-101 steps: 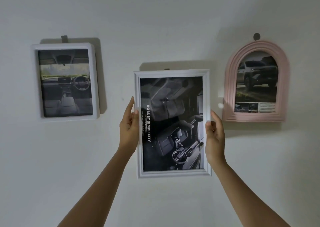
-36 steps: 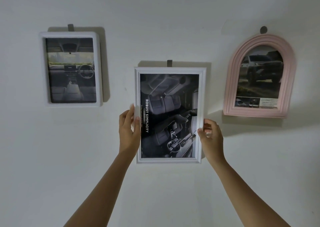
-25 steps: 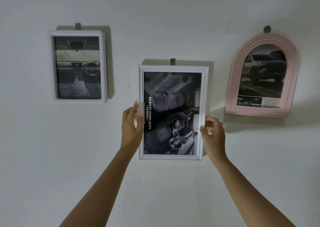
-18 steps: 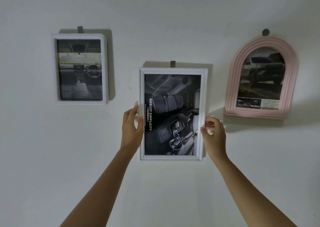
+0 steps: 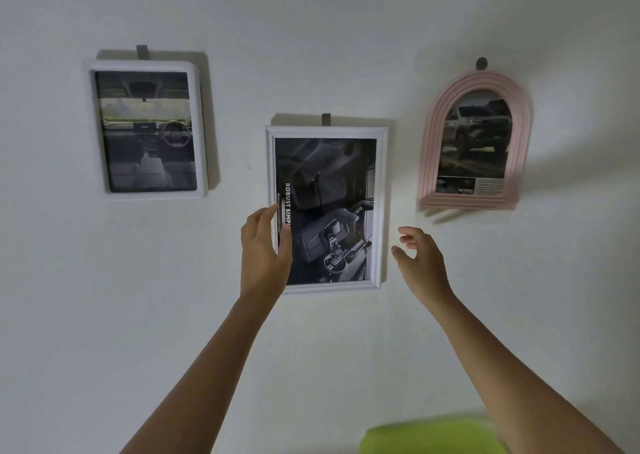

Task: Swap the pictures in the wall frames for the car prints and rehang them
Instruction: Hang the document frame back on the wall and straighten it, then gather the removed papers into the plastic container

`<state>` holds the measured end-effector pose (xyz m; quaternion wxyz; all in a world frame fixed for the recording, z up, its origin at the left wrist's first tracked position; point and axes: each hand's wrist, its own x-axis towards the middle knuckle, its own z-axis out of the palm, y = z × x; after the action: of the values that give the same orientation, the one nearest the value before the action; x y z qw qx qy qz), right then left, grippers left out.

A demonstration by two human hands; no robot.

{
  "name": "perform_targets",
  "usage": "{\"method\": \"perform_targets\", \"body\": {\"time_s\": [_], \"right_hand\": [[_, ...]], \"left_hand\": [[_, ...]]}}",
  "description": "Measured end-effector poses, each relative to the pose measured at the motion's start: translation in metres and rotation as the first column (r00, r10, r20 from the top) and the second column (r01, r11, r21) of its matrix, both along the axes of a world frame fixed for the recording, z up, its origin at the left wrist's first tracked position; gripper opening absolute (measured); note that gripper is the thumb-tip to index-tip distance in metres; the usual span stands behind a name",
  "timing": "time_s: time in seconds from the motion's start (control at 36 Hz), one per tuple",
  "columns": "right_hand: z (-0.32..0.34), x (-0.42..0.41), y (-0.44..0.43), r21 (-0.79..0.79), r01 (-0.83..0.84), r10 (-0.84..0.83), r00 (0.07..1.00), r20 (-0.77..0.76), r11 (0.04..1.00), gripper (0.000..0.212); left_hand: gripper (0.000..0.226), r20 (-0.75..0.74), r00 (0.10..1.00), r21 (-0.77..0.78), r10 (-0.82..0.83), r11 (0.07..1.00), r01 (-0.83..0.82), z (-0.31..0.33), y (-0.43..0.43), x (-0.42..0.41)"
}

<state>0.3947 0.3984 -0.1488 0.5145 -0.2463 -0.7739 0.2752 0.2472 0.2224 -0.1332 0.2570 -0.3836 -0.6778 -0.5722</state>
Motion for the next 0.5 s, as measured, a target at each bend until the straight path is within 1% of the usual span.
{"method": "perform_targets", "body": {"time_s": [0.08, 0.17, 0.22, 0.33, 0.42, 0.5], "right_hand": [[-0.024, 0.028, -0.008, 0.000, 0.028, -0.028, 0.992, 0.119, 1.000, 0.032], [-0.061, 0.062, -0.014, -0.050, 0.079, -0.065, 0.971, 0.232, 0.996, 0.033], [-0.091, 0.085, -0.013, -0.097, 0.120, -0.084, 0.944, 0.319, 0.988, 0.034], [-0.152, 0.133, -0.007, -0.220, 0.224, -0.096, 0.875, 0.474, 0.949, 0.038], [-0.202, 0.168, 0.004, -0.254, 0.287, -0.079, 0.792, 0.605, 0.924, 0.042], [-0.250, 0.196, 0.020, -0.288, 0.344, -0.045, 0.707, 0.705, 0.894, 0.046]], "left_hand": [[0.041, 0.000, 0.998, -0.091, -0.069, 0.994, 0.068, -0.028, 0.000, 0.024], [0.041, -0.007, 0.995, -0.234, -0.103, 0.967, 0.099, -0.074, 0.004, 0.047], [0.041, 0.004, 0.990, -0.334, -0.140, 0.933, 0.134, -0.111, 0.007, 0.063], [0.042, 0.165, 0.969, -0.492, -0.186, 0.835, 0.244, -0.189, 0.012, 0.099], [0.044, 0.292, 0.942, -0.587, -0.166, 0.746, 0.313, -0.243, 0.018, 0.124], [0.047, 0.370, 0.922, -0.657, -0.113, 0.670, 0.345, -0.293, 0.026, 0.146]]}}
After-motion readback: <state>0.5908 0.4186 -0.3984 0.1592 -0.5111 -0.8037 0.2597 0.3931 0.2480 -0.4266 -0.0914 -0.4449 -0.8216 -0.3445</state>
